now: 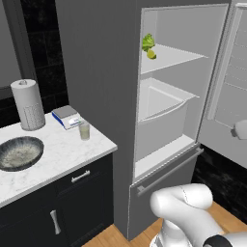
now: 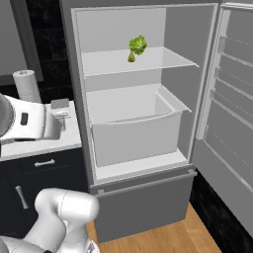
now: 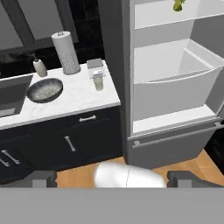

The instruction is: Grab a lemon wedge from the fridge and one ice cube from the ice bowl, and put them in the glass of lemonade.

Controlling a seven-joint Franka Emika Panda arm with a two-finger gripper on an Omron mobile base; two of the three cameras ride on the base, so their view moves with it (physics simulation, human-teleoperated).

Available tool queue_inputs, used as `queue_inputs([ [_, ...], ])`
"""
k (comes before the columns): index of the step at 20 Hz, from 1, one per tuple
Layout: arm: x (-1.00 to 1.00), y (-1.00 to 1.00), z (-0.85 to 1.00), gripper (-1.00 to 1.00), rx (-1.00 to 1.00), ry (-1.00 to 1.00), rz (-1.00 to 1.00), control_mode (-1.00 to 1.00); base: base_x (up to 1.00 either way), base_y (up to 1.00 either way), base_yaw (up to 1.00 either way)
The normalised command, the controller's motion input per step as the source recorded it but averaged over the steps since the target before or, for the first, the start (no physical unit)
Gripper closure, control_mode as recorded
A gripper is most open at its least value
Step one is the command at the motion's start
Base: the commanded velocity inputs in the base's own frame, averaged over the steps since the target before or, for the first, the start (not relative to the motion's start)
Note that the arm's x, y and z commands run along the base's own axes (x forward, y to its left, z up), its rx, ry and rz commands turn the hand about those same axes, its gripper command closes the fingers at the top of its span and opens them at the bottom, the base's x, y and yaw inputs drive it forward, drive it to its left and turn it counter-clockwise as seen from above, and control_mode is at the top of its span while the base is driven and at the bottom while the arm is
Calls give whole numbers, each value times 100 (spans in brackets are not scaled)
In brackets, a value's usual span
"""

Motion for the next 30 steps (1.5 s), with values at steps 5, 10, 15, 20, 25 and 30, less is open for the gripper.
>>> queue_inputs([
  [5, 12, 13, -17, -100, 0, 11, -26, -100, 0, 0, 0],
  [10, 35, -29, -31, -100, 6, 12, -10, -100, 0, 0, 0],
  [15, 25, -97, -1, -100, 12, 11, 0, -100, 0, 0, 0],
  [20, 3, 25, -8, -100, 1, 3, -14, -100, 0, 0, 0],
  [25, 61, 11, -62, -100, 2, 13, -14, -100, 0, 0, 0],
  [30, 43, 8, -85, -100, 3, 11, -11, -100, 0, 0, 0],
])
